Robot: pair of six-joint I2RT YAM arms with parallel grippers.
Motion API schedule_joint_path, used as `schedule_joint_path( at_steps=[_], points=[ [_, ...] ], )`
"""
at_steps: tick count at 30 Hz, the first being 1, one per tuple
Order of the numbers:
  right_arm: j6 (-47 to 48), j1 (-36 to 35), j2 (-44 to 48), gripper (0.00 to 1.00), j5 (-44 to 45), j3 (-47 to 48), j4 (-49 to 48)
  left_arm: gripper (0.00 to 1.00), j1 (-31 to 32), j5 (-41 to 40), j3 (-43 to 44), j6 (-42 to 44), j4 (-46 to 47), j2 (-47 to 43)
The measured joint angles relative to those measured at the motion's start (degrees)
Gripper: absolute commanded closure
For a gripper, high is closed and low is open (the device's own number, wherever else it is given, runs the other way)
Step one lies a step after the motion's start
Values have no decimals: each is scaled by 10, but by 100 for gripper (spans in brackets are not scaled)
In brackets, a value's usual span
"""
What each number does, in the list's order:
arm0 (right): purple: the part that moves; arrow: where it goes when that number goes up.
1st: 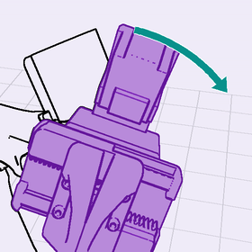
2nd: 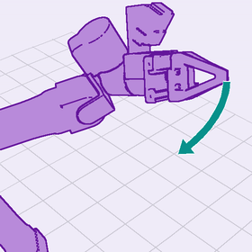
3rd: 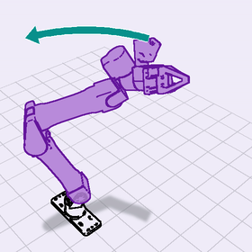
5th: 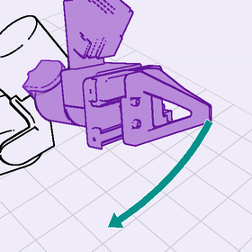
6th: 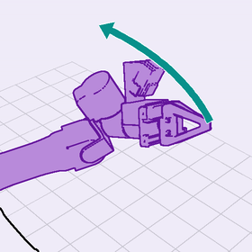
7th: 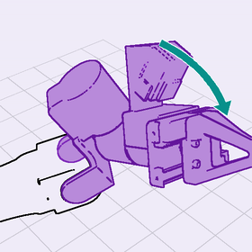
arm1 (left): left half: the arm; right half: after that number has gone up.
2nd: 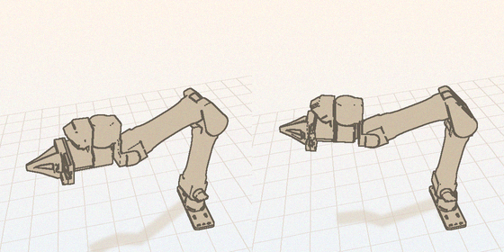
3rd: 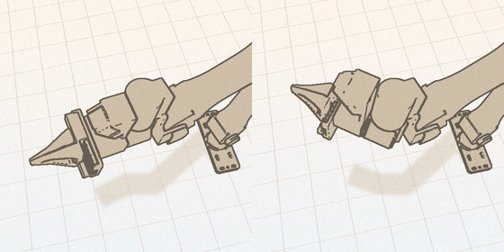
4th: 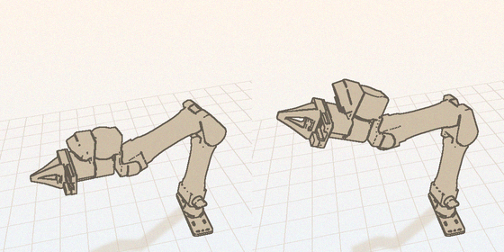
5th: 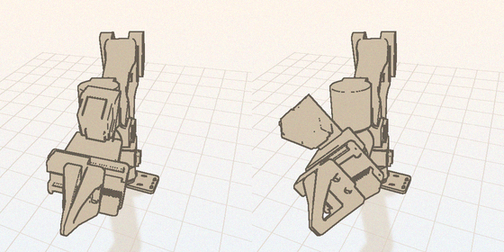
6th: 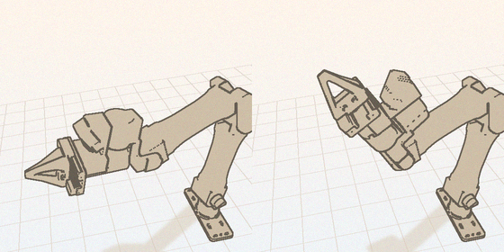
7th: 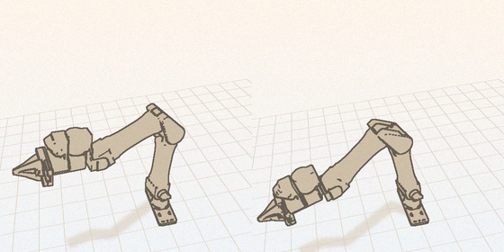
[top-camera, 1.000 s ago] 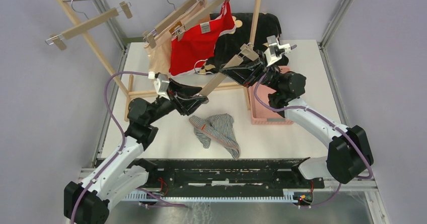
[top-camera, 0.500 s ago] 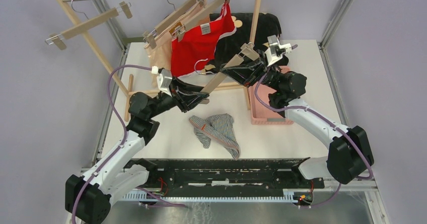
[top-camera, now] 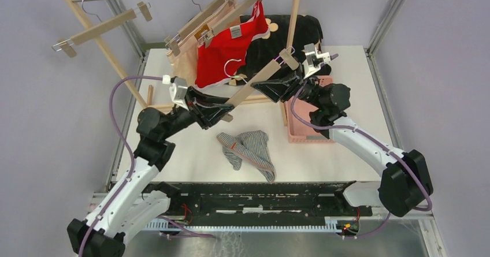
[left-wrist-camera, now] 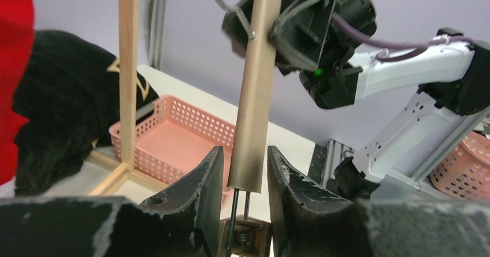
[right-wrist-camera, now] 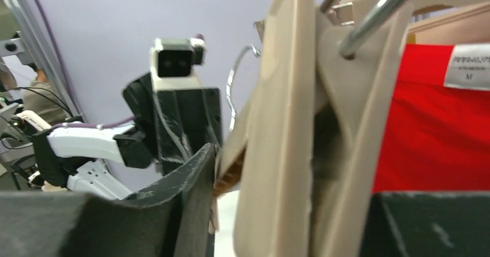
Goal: Remove the underwear clipped to the hanger
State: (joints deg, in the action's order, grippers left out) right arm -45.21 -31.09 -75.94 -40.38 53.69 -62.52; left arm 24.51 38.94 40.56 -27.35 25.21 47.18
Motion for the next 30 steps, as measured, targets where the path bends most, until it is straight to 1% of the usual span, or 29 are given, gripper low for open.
schedule_joint_path(
  at_steps=[2,4,5,7,8,9,16,19,21,23,24,25,28,30],
  points=[
    [16,0,6,50,5,-5,22,97,0,-12,2,0,-14,-27],
    [22,-1,10,55,8,-8,34,97,0,-22,4,0,-28,-50],
    [23,-3,12,61,10,-8,37,97,0,-27,5,0,-32,-58],
    [20,-7,16,87,10,-8,37,97,0,-31,8,0,-43,-65],
    [16,-10,17,97,10,-8,34,97,0,-32,9,0,-49,-65],
    [14,-12,18,99,8,-8,33,97,0,-33,9,0,-56,-63],
    [-2,-6,8,99,-9,-7,14,97,-1,-28,9,-3,-58,-36],
    [-6,-4,8,99,-11,-7,12,81,-1,-24,9,-6,-53,-27],
    [-8,-4,8,99,-12,-7,8,73,-1,-18,9,-7,-49,-26],
    [-13,-4,8,99,-13,-7,2,62,-1,-11,9,-11,-42,-26],
    [-14,-4,8,99,-13,-7,0,59,-1,-8,9,-11,-38,-25],
    [-17,-4,8,99,-16,-7,-4,50,-1,0,9,-12,-33,-23],
    [-21,-4,8,99,-23,-7,-11,43,0,9,9,-14,-23,-17],
    [-23,-4,8,99,-29,-7,-11,40,0,19,9,-20,-24,-15]
  ],
)
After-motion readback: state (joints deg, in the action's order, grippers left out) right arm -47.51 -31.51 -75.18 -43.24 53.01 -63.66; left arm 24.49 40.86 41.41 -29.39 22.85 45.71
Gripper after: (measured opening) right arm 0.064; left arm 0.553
